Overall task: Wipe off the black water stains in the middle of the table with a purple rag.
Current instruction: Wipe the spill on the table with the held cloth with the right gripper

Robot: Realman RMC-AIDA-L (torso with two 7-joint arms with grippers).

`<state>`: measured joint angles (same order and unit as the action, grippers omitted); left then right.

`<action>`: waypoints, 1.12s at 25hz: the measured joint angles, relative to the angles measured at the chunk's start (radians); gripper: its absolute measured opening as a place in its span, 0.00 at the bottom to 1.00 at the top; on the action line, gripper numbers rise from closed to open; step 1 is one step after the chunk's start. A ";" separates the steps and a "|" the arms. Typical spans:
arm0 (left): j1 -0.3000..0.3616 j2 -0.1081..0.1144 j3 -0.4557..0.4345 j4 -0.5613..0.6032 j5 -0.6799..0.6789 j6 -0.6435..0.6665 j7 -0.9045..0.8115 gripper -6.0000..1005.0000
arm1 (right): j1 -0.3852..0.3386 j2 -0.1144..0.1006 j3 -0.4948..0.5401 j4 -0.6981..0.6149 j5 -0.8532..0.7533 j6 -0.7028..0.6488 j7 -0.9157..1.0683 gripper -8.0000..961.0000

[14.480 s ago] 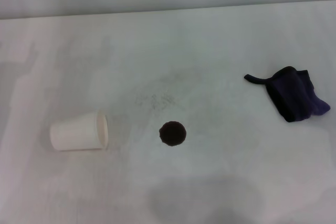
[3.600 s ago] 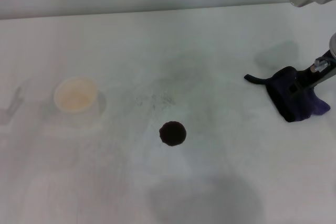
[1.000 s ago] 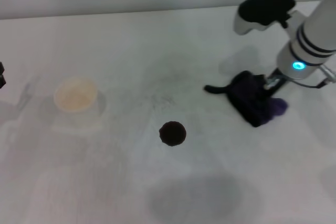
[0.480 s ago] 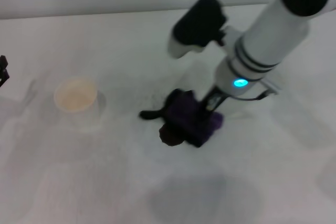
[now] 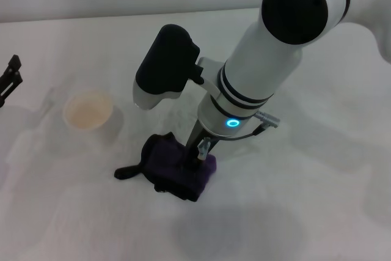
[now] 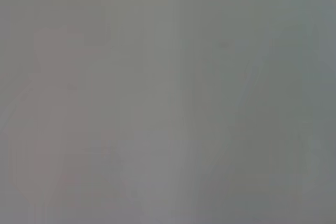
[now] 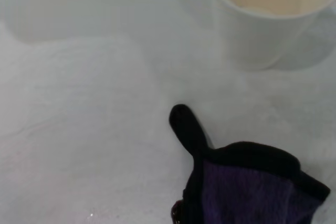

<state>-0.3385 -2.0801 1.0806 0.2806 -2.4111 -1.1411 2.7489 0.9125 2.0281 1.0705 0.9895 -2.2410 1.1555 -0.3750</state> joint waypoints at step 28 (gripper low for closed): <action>-0.011 0.001 0.002 0.002 -0.007 -0.002 0.000 0.88 | -0.005 0.000 0.094 -0.028 -0.073 0.005 -0.024 0.16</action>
<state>-0.3498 -2.0796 1.0828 0.2828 -2.4176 -1.1432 2.7489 0.9077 2.0278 1.1650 0.9612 -2.3145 1.1605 -0.3986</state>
